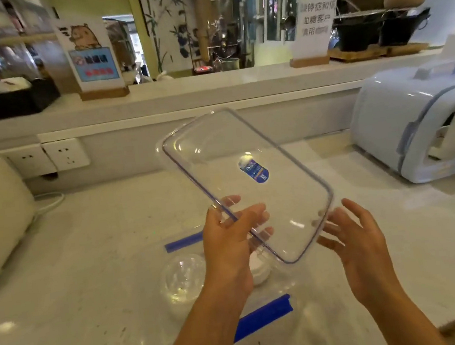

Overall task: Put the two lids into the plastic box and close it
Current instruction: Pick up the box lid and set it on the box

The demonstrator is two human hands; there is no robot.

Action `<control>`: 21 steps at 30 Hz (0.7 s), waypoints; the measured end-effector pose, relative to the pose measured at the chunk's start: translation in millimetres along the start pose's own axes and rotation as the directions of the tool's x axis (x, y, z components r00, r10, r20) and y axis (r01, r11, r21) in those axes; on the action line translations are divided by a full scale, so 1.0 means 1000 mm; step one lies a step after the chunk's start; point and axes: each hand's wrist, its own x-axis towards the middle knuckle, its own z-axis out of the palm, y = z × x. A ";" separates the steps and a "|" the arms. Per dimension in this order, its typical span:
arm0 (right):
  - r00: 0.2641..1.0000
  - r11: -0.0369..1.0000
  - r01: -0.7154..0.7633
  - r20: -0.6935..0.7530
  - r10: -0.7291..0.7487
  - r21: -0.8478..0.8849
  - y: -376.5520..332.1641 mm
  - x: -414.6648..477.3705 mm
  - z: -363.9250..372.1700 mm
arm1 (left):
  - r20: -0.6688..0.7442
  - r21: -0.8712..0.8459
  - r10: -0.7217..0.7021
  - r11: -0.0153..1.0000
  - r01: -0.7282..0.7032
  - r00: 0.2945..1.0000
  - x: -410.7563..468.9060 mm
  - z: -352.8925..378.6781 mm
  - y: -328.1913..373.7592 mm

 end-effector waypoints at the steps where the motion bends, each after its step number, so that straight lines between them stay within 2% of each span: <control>1: 0.999 1.000 -0.011 0.044 0.012 -0.010 0.001 -0.004 0.012 | -0.038 -0.018 0.029 0.999 -0.029 0.999 -0.001 -0.006 0.000; 3: 0.995 1.000 -0.024 0.100 0.023 0.007 0.002 -0.010 0.035 | -0.078 -0.011 0.078 0.997 -0.079 0.994 -0.005 -0.016 0.001; 7: 0.994 1.000 -0.008 0.107 0.009 -0.009 0.002 -0.017 0.057 | -0.046 0.045 0.134 0.990 -0.132 0.990 -0.014 -0.031 0.006; 8: 0.993 1.000 -0.003 0.117 0.005 -0.016 0.000 -0.018 0.058 | -0.044 -0.006 0.131 0.991 -0.132 0.990 -0.015 -0.038 0.010; 10: 0.991 0.999 0.027 0.132 -0.021 -0.045 -0.003 -0.016 0.056 | -0.085 -0.224 0.130 0.964 -0.146 0.988 -0.016 -0.059 0.023; 12: 0.989 0.994 0.065 0.135 -0.053 -0.087 -0.008 -0.015 0.052 | -0.228 -0.359 0.141 0.908 -0.217 0.963 -0.016 -0.086 0.039; 14: 0.988 0.991 0.085 0.140 -0.069 -0.107 -0.012 -0.014 0.048 | -0.320 -0.295 0.181 0.914 -0.280 0.930 -0.018 -0.110 0.050; 17: 0.987 0.989 0.094 0.138 -0.078 -0.114 -0.014 -0.012 0.043 | -0.233 -0.043 0.209 0.974 -0.224 0.950 -0.025 -0.122 0.056; 21: 0.979 0.986 0.086 0.193 -0.058 -0.140 -0.018 -0.001 0.042 | -0.192 0.182 0.255 0.958 -0.221 0.948 -0.034 -0.121 0.054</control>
